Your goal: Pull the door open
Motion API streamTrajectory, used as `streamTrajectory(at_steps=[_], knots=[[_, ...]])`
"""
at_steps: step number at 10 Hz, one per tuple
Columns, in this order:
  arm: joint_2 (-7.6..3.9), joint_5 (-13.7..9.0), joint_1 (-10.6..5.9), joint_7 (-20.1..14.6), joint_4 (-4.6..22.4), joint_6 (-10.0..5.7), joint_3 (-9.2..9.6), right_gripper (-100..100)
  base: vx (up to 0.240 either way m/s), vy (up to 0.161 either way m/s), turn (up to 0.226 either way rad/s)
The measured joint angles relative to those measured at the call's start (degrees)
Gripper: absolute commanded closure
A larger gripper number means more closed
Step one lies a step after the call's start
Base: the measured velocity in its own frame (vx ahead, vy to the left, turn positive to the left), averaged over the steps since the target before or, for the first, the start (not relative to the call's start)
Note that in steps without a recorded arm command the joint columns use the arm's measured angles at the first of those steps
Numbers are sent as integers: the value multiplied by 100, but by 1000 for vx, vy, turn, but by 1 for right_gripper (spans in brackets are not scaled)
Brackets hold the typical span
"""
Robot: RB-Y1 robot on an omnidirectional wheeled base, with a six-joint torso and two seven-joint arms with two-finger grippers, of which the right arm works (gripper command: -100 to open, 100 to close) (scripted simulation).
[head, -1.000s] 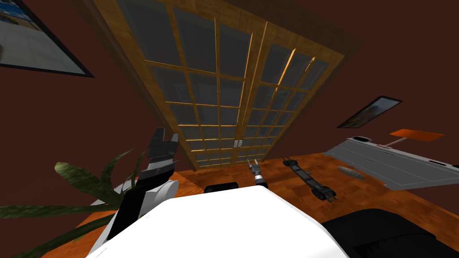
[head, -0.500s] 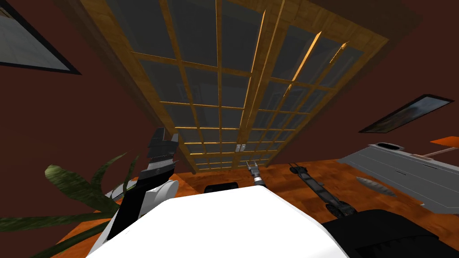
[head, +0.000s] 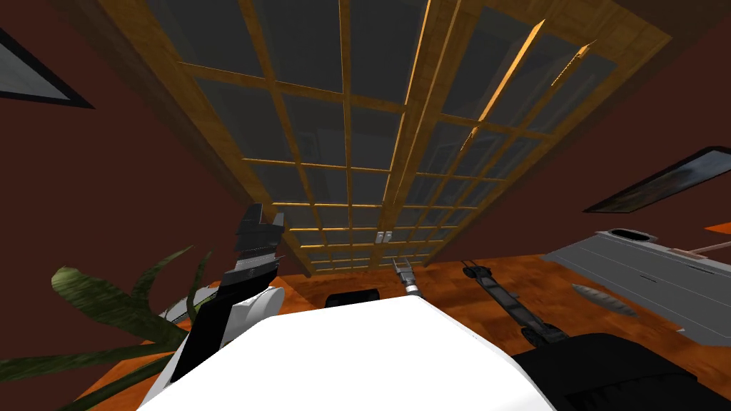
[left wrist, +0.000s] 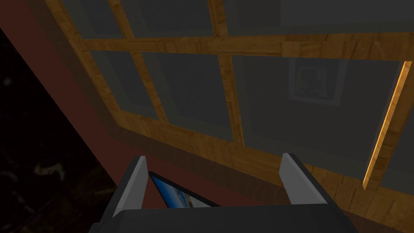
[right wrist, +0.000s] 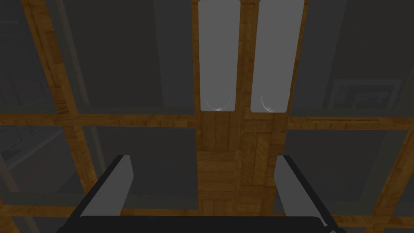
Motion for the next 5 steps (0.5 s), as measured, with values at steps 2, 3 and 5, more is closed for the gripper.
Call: streamTrajectory(at_steps=[2, 3, 5], knots=[[-82, -121, 43, 73, 134, 46, -39, -100, -146, -4, -26], [-143, -198, 68, 105, 224, 56, -64, -100, -146, -11, -36], [-248, -386, 88, 231, 497, 47, -124, -100, -146, -43, -32]])
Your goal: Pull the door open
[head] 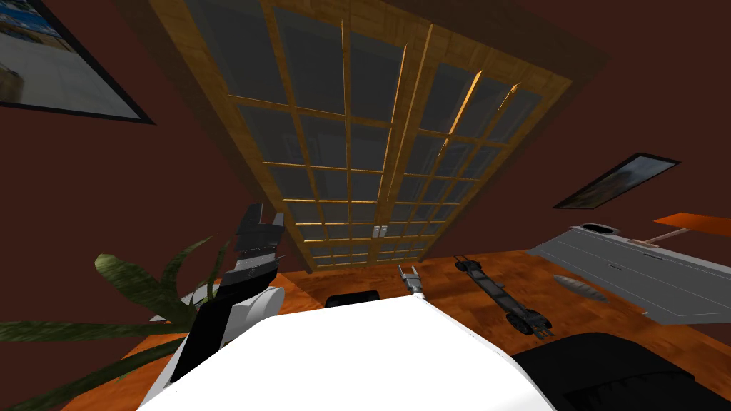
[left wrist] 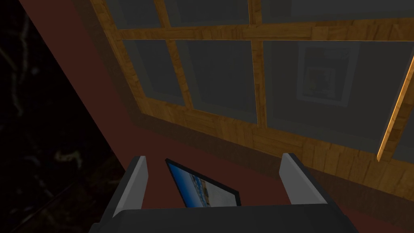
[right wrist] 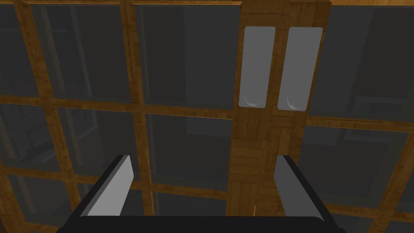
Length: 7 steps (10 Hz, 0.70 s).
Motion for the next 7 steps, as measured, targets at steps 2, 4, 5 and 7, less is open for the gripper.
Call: streamTrajectory(at_steps=[2, 4, 5, 7], knots=[[-79, -135, 90, 44, 22, 118, -18, -100, -80, -7, -5], [-156, -294, 64, 159, 255, 107, -60, -100, -107, -13, -16], [-193, -391, 129, 202, 212, 203, -60, -100, -83, -14, -3], [-257, -492, 88, 262, 378, 221, -86, -100, -42, -13, 0]])
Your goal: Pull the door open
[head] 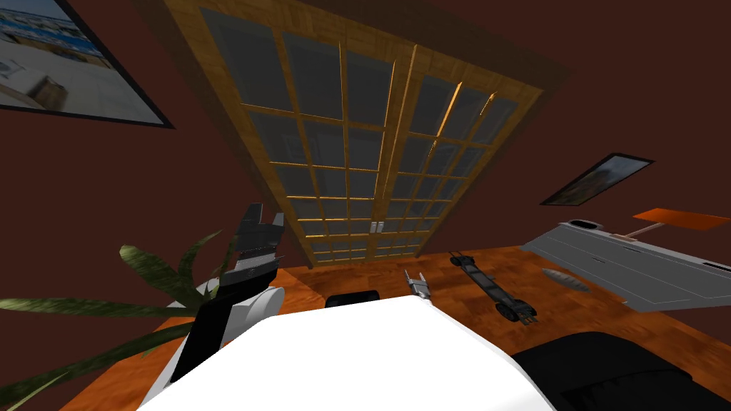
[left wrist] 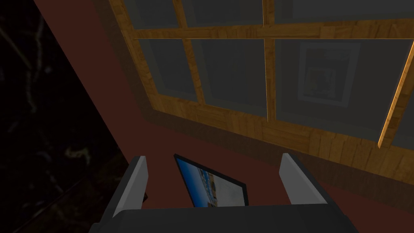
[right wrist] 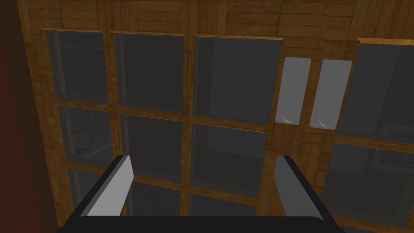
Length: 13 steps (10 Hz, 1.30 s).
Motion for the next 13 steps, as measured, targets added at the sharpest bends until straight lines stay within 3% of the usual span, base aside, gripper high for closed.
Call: streamTrajectory(at_steps=[1, 6, 9, 10, 13], knots=[[-25, -70, -42, 62, 147, -33, -19, -100, -63, -26, 9], [-242, -577, -158, 348, 570, 94, -47, -100, -48, -35, 41], [-330, -893, -479, 569, 921, 140, -14, -100, 71, -40, 120], [-296, -989, -509, 632, 774, 242, 39, -100, 120, -30, 95], [-289, -1126, -732, 724, 816, 285, 119, -100, 106, -15, 74]])
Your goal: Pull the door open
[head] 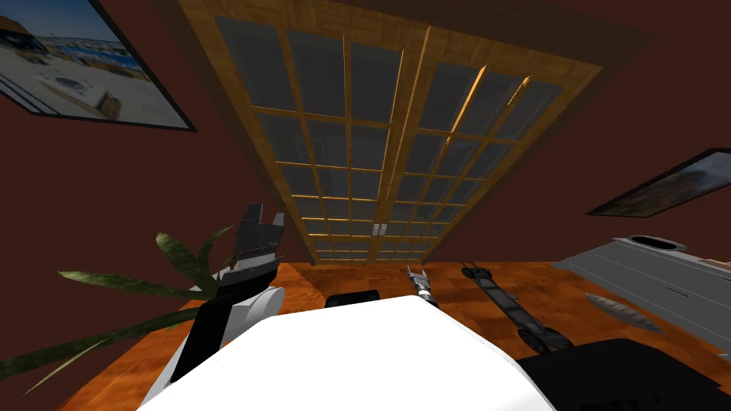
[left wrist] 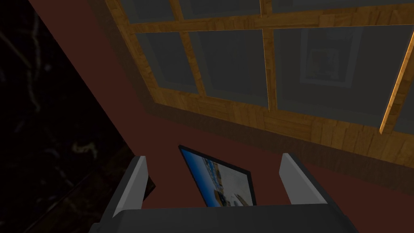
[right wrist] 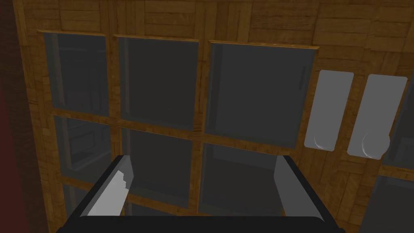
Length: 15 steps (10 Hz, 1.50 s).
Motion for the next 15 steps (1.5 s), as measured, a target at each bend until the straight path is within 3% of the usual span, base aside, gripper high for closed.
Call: streamTrajectory(at_steps=[2, 3, 4, 5, 6, 8, 9, 11, 13, 14, 15], knots=[[22, -61, -288, 75, 250, -116, 44, -100, 149, -16, 133], [99, -80, -294, 115, -7, -15, 98, -100, 147, -30, 83], [109, -95, -362, 124, -47, 35, 131, -100, 119, -15, 97], [108, -111, -515, 137, 102, -37, 153, -100, 159, 7, 166], [170, -113, -542, 146, -159, 67, 211, -100, 133, -10, 54], [170, -128, -760, 151, 30, -47, 266, -100, 175, 14, 125], [224, -117, -707, 130, -251, 19, 330, -100, 143, -11, 30], [236, -124, -891, 158, -88, -26, 340, -100, 72, -5, 62], [273, -119, -1053, 156, -100, -64, 404, -100, 102, 12, 58], [276, -119, -1065, 157, -100, -68, 408, 100, -11, 1, 1], [285, -114, -1061, 156, -103, -70, 417, 100, -24, 18, 46]])
